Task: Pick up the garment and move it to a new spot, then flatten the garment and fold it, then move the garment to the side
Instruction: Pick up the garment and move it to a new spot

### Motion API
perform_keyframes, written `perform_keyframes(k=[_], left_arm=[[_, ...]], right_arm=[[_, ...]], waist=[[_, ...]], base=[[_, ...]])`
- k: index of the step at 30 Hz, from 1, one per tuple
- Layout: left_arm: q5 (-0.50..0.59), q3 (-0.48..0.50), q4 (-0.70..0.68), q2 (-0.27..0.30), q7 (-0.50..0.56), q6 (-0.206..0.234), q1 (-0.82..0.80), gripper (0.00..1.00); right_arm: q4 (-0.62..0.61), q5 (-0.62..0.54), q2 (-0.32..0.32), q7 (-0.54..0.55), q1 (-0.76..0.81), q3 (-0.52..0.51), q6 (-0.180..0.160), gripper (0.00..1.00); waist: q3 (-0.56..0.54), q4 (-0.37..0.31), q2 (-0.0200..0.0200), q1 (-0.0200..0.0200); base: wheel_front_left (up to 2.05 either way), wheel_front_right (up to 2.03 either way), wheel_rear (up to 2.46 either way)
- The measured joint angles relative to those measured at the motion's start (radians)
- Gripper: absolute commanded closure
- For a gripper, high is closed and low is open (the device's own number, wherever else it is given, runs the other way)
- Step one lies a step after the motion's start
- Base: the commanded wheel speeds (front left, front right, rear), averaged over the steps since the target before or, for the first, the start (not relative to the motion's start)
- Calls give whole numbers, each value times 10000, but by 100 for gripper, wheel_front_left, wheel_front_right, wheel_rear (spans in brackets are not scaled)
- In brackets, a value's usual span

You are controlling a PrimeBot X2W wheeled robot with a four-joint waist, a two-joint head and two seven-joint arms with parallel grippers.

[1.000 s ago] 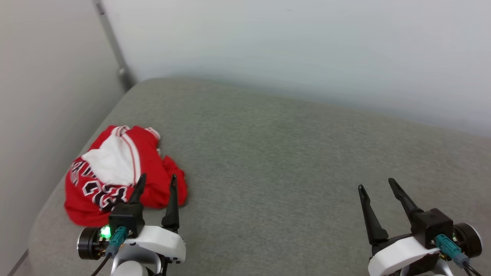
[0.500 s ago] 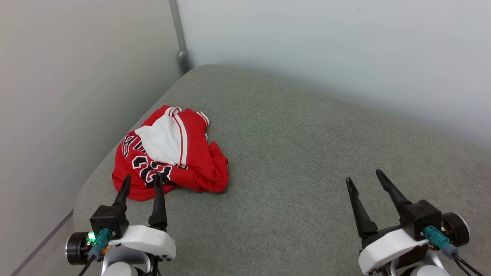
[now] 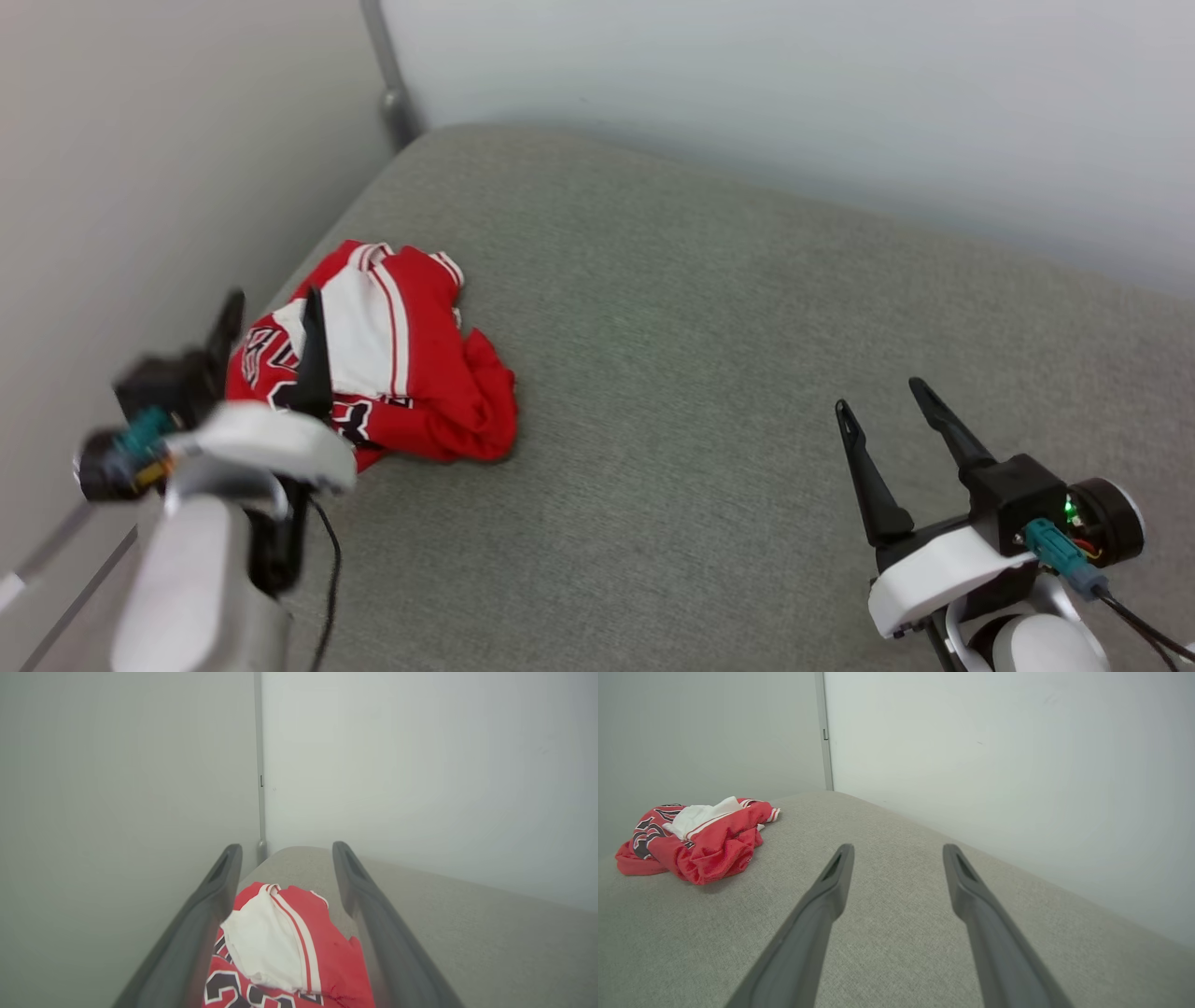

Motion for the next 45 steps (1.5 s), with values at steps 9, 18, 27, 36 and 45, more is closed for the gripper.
perform_keyframes(k=[9, 18, 27, 36, 45], left_arm=[[-1137, 98, 2050, 1764, 3026, -575, -2551, 0], [-2418, -222, 4429, 2844, 6824, -671, -3120, 0], [-3850, -176, 5340, 3066, 8872, -673, -3091, 65], [-3381, -320, 5281, 2974, 6539, -489, -3014, 100], [-2121, -771, 3776, 3200, 3143, -25, -3891, 100]], right_arm=[[-128, -433, -13, 59, -518, -52, -2, 0], [-2, -424, -44, -81, -922, -105, -2, 0], [77, -261, -104, -151, -1216, -136, -2, 0], [134, -192, -117, -169, -1137, -445, -2, 0], [313, 23, -44, -347, -761, -564, -2, 0]], waist=[[1108, -1032, 0, 0], [2249, -1969, 0, 1], [2764, -2435, 0, 0], [2255, -2377, 0, 1], [1032, -2343, 0, 0]], base=[[0, 0, 0], [0, 0, 0], [0, 0, 0], [0, 0, 0], [0, 0, 0]])
